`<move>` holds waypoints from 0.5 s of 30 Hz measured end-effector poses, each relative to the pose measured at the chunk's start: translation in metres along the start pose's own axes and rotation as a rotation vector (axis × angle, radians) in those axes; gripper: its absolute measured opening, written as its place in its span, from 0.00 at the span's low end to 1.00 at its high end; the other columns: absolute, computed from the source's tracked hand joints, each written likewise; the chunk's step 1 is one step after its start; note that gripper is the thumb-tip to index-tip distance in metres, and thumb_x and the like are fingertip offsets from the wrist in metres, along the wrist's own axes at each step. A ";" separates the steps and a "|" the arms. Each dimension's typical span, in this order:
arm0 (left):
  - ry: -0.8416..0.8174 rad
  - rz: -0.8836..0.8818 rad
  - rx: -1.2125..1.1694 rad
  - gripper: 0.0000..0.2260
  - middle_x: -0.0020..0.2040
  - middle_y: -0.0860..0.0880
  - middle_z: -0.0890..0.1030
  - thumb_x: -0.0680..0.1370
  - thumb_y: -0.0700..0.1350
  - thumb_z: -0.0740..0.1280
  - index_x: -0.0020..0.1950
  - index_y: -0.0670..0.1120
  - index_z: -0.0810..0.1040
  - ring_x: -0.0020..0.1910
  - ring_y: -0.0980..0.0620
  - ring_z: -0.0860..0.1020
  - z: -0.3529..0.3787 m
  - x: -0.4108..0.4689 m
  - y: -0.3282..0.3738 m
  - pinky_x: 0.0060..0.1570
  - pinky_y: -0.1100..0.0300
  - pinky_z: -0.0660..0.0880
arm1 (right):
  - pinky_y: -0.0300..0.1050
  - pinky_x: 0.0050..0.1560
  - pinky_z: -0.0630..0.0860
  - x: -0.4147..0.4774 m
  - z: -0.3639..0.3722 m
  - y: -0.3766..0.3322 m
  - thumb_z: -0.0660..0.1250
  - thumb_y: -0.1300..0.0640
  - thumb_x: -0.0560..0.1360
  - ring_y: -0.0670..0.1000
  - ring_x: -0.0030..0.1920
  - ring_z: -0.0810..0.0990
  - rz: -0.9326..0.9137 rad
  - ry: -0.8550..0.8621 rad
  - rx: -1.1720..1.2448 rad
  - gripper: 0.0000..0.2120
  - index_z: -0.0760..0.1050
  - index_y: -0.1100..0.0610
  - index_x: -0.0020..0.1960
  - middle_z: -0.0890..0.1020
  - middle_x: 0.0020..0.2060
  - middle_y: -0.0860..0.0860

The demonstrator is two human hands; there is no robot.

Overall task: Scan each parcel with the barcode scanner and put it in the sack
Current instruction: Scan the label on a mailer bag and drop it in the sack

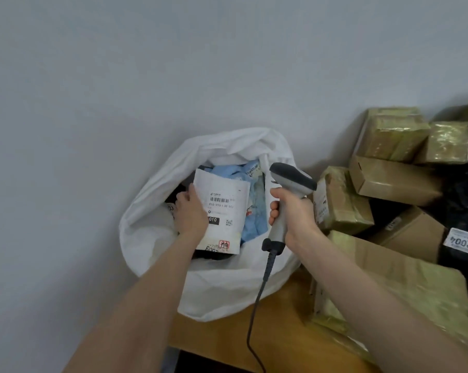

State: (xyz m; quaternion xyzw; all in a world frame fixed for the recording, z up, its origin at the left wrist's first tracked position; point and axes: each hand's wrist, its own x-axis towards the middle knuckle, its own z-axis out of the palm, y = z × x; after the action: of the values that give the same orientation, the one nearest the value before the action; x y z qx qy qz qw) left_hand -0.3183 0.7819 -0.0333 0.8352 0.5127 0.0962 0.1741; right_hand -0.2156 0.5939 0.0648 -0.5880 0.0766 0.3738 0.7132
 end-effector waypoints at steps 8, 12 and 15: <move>-0.490 0.233 0.379 0.42 0.79 0.45 0.48 0.74 0.56 0.71 0.79 0.57 0.47 0.75 0.42 0.54 0.030 -0.009 -0.001 0.69 0.43 0.60 | 0.38 0.25 0.72 0.001 -0.002 0.009 0.69 0.62 0.74 0.45 0.21 0.70 0.020 0.030 -0.021 0.06 0.75 0.58 0.39 0.74 0.21 0.49; -0.524 0.190 0.377 0.43 0.79 0.45 0.48 0.73 0.57 0.71 0.79 0.56 0.47 0.76 0.41 0.54 0.031 -0.007 0.005 0.69 0.42 0.60 | 0.39 0.27 0.73 -0.002 -0.016 0.014 0.70 0.60 0.74 0.44 0.21 0.72 0.018 0.078 -0.060 0.05 0.76 0.58 0.40 0.75 0.21 0.48; -0.333 0.227 0.284 0.32 0.75 0.44 0.59 0.76 0.53 0.68 0.77 0.53 0.59 0.71 0.43 0.62 0.022 -0.014 0.022 0.65 0.47 0.64 | 0.37 0.25 0.74 -0.011 -0.023 0.012 0.71 0.59 0.74 0.44 0.20 0.72 0.032 0.087 -0.075 0.04 0.76 0.58 0.43 0.76 0.21 0.48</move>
State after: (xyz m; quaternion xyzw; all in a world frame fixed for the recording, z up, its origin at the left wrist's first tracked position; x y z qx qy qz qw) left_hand -0.2991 0.7559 -0.0447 0.9080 0.3880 -0.0970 0.1250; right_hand -0.2234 0.5693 0.0542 -0.6287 0.1029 0.3618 0.6806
